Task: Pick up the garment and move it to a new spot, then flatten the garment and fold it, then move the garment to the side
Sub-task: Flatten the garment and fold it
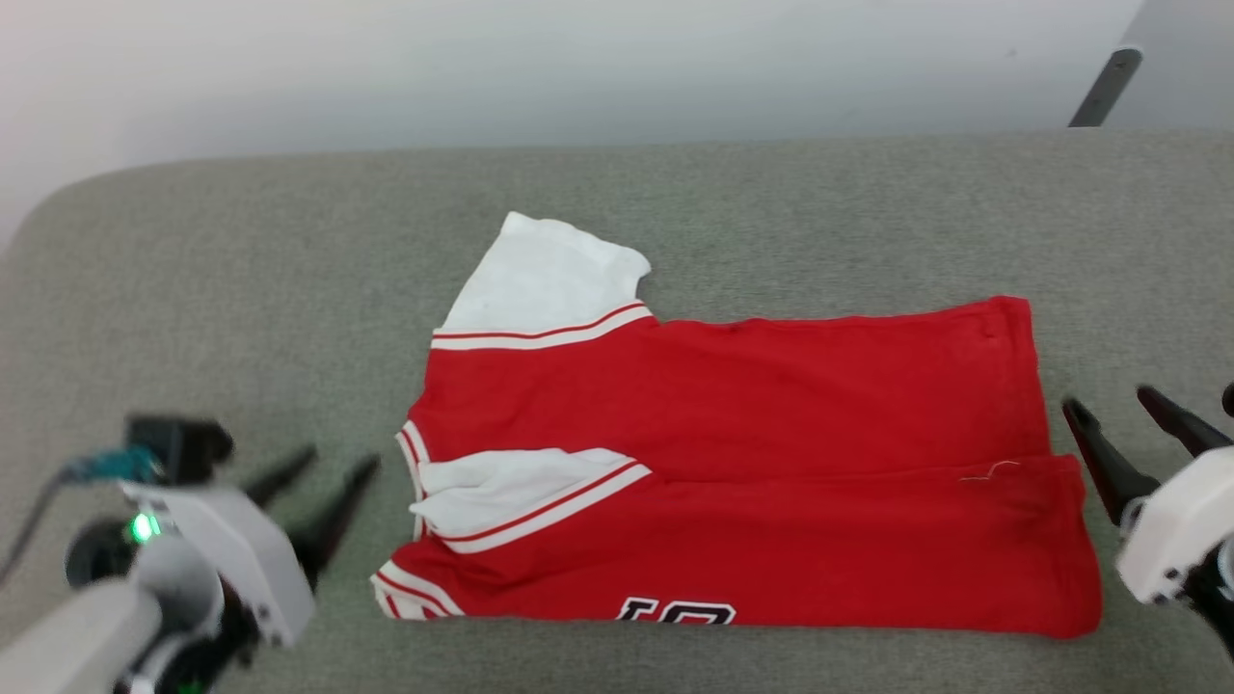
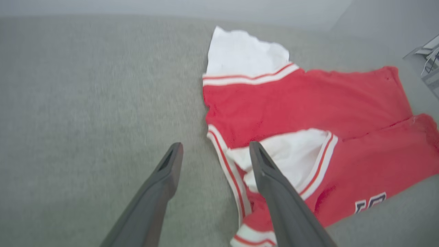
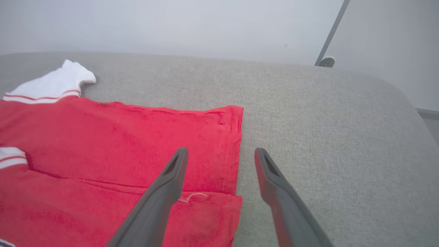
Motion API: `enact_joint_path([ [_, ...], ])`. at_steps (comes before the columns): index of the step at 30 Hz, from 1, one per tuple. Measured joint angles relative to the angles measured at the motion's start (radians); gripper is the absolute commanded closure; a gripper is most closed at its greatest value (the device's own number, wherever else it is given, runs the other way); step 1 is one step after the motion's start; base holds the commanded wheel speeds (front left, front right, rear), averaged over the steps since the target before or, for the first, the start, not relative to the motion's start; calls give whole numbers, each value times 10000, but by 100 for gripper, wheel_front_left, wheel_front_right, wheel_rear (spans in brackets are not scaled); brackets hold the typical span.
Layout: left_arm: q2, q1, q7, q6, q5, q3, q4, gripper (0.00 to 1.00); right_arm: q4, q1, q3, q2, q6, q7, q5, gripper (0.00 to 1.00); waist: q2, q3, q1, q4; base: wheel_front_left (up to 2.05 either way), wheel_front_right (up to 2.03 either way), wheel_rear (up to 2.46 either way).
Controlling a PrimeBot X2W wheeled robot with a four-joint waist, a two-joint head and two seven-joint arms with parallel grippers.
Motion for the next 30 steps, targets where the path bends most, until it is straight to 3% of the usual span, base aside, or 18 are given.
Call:
enact_joint_path([
  [6, -529, -1276, -1104, -602, 541, 479, 1068, 0, 552, -644, -35, 989, 0, -1488, -362, 0, 0, -54, 0, -398, 0, 0, 0],
  [10, -911, -2576, -974, -1051, 825, 495, 2497, 0, 606, -920, -4, 1361, 0, -1827, -320, 0, 0, 22, 0, -830, 0, 0, 0],
  [16, -1331, -4684, 224, -1674, 1118, 82, 4665, 0, 362, -911, 150, 1540, 0, -1952, -123, 0, 0, 414, 0, -1626, 0, 0, 0],
  [21, -1335, -5532, 2077, -1818, 1003, -640, 5962, 0, 336, -870, 328, 1770, 0, -2132, -15, 0, 0, 811, 0, -2423, 0, 0, 0],
  [30, -217, -6494, 4309, -1858, 445, -1685, 6380, 0, 169, -883, 899, 1925, 0, -2309, 67, 0, 0, 1485, 0, -3877, 0, 0, 0],
])
